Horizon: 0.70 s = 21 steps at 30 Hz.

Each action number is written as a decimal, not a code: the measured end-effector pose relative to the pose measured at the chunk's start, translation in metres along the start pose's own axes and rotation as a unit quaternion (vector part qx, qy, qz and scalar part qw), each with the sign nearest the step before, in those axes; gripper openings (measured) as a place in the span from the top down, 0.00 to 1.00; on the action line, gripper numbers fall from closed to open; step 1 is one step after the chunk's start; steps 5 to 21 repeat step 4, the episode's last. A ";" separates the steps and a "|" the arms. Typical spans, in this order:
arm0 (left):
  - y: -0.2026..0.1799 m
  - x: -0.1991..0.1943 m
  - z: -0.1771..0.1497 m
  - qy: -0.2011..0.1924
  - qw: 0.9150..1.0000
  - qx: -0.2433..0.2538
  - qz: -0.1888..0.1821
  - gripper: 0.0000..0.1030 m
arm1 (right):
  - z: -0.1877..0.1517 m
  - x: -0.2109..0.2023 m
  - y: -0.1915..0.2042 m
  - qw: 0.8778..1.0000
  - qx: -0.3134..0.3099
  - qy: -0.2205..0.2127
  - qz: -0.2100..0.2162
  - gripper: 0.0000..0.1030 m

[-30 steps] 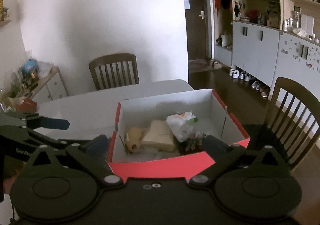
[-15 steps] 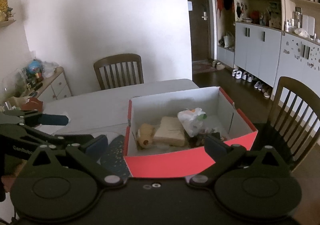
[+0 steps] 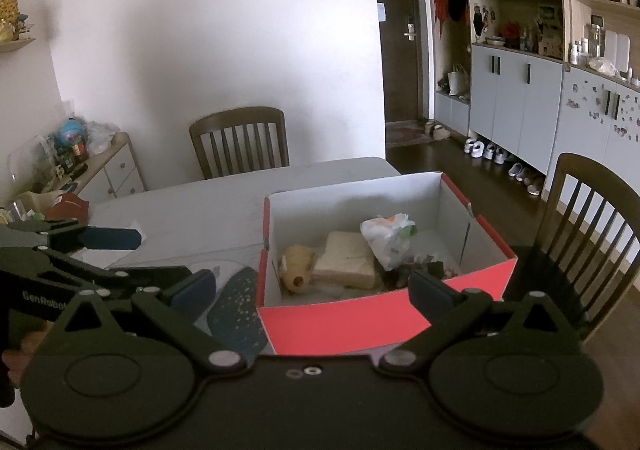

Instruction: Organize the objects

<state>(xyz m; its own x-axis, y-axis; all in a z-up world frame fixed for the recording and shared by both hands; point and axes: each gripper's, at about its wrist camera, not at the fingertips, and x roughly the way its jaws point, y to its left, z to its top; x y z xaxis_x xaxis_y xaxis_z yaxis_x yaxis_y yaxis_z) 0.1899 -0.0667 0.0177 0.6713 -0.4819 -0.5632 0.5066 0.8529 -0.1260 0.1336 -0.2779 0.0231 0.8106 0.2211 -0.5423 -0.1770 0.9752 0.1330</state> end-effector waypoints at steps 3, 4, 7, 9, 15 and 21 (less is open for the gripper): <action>-0.002 -0.002 0.000 -0.006 1.000 0.007 0.009 0.00 | -0.001 -0.001 0.001 1.000 0.001 0.000 -0.001 0.00; -0.001 -0.002 0.000 -0.006 1.000 0.006 0.009 0.00 | -0.002 -0.001 0.002 1.000 0.002 0.000 -0.002 0.00; -0.001 -0.002 0.000 -0.006 1.000 0.006 0.009 0.00 | -0.002 -0.001 0.002 1.000 0.002 0.000 -0.002 0.00; -0.001 -0.002 0.000 -0.006 1.000 0.006 0.009 0.00 | -0.002 -0.001 0.002 1.000 0.002 0.000 -0.002 0.00; -0.001 -0.002 0.000 -0.006 1.000 0.006 0.009 0.00 | -0.002 -0.001 0.002 1.000 0.002 0.000 -0.002 0.00; -0.001 -0.002 0.000 -0.006 1.000 0.006 0.009 0.00 | -0.002 -0.001 0.002 1.000 0.002 0.000 -0.002 0.00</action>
